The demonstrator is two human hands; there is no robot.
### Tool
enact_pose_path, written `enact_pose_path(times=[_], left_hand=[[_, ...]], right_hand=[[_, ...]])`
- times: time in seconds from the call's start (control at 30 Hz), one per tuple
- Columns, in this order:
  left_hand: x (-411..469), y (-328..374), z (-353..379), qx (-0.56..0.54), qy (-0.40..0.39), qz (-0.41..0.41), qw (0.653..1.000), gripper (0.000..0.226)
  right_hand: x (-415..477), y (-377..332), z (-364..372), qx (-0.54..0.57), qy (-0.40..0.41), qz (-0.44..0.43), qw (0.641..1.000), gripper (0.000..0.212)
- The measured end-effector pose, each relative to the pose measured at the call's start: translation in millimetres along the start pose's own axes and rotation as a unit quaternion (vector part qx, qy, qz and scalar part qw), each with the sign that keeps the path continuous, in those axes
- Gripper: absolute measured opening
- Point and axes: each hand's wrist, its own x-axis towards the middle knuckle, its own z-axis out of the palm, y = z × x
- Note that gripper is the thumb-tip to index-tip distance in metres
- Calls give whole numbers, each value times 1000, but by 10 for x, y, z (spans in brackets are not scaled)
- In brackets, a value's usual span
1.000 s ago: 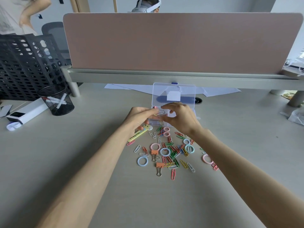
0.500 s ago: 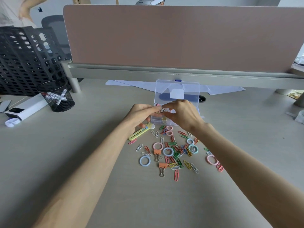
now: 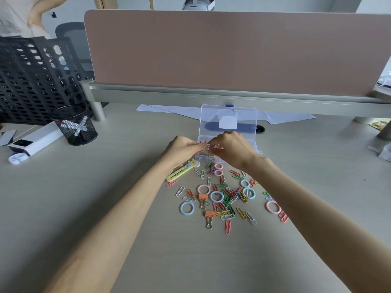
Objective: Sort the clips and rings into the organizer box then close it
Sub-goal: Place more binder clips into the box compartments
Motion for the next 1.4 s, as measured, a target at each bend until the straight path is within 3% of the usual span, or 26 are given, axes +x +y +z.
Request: enact_pose_path(times=[0.1,0.33,0.53,0.77,0.87,0.97,1.23,1.4], left_hand=[[9,4,1,98,52,45,993,42],[43,-63,-15,149,63,66,985,32],[82,-116,-34,124,83,86,985,20],[77,-122,18,140,61,75,985,23],[92,-80,42,169,69,64,981,24],[112,-37,39,164,54,43,984,20],[-115,-99,-15,135,51,62,988,23],[-409,-116,-86,215,77,81,970,17]], right_hand=[[15,14,-2,-5,-9,-6,1000,13],[5,17,8,20,-29,16,999,15],[-55,86,-44,88,-25,40,995,13],[-63,91,8,77,-50,23,996,37],[-117,88,-68,10,-69,6,998,58],[-157,103,-154,-39,-81,-9,996,62],[-451,183,-211,46,26,23,998,39],[-702,136,-255,103,83,74,988,37]])
